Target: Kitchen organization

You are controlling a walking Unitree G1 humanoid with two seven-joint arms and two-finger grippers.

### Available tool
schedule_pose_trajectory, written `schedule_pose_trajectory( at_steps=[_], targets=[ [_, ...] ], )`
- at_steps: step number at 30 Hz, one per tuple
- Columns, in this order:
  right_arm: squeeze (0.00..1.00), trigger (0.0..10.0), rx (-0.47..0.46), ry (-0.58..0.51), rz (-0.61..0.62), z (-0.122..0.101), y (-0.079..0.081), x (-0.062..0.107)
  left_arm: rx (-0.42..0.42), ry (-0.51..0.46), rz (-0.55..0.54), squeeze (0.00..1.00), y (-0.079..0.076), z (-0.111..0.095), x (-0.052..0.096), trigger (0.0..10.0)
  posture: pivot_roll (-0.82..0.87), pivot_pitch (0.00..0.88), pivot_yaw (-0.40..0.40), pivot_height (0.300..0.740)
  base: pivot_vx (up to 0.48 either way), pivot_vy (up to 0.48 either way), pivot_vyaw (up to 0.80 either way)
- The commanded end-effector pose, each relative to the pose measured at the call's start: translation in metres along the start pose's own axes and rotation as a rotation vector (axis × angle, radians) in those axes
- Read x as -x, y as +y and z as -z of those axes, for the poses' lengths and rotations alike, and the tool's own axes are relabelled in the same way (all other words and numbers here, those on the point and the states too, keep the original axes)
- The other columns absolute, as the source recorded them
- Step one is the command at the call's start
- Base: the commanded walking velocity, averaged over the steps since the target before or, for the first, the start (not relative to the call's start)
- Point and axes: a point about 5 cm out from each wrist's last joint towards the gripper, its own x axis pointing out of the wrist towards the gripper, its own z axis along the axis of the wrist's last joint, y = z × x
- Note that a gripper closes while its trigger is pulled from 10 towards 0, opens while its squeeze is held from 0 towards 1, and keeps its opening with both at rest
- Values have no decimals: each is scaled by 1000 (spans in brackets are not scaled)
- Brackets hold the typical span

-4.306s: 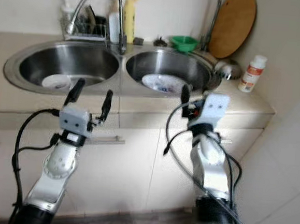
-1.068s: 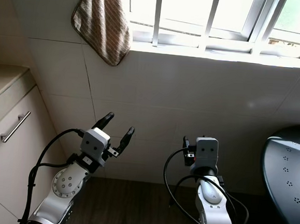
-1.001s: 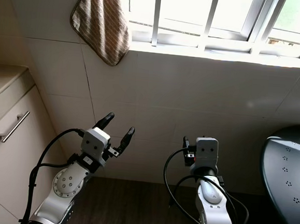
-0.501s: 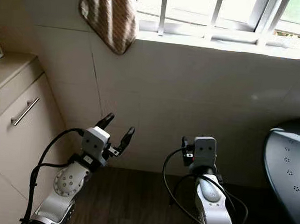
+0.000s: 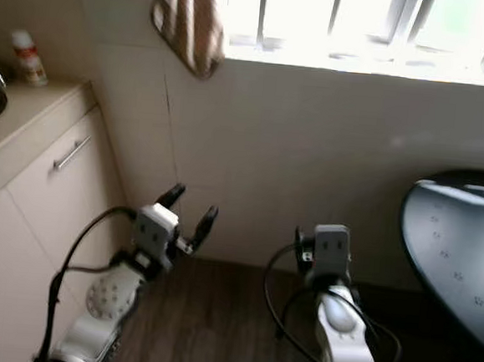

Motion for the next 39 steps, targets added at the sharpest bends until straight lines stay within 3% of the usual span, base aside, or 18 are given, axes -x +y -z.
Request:
schedule_pose_trajectory(
  at_steps=[1,10,15,20,24,28,31,32,34,37,39],
  targets=[
    [0,10000,11,-4,-1,-3,1,-2,1,3,5,0,1,0,0,10000,-23,0,-21,740,-337,0,0],
    [0,10000,71,47,-47,0,0,-1,-12,25,7,0,1,2,1,10000,-23,0,-20,740,-180,0,0],
    [0,10000,222,138,-155,12,3,10,43,158,10,0,4,17,9,10000,-33,0,-17,740,0,0,0],
    [0,10000,228,196,-193,22,3,21,96,243,39,0,3,29,18,10000,-37,0,-14,740,0,0,0],
    [0,10000,223,215,-206,23,2,32,71,294,73,0,0,33,27,10000,-39,0,-6,740,0,0,0],
    [0,10000,186,291,-204,39,0,40,82,328,85,0,-3,38,35,10000,-50,0,-2,740,0,0,0],
    [0,10000,122,361,-216,50,0,38,110,423,54,0,-3,55,42,10000,-53,0,3,740,0,0,0],
    [0,10000,164,370,-242,48,2,36,63,501,7,0,1,62,40,10000,-63,0,4,740,0,0,0],
    [0,10000,197,382,-259,50,5,36,-10,540,16,0,0,63,37,10000,-55,0,1,740,0,0,0],
    [0,10000,199,375,-270,50,7,36,-7,543,19,0,-1,64,36,10000,-56,0,1,740,0,0,0],
    [0,10000,197,354,-286,48,9,34,44,518,1,0,1,64,37,10000,-57,0,4,740,0,0,0]
  ],
)
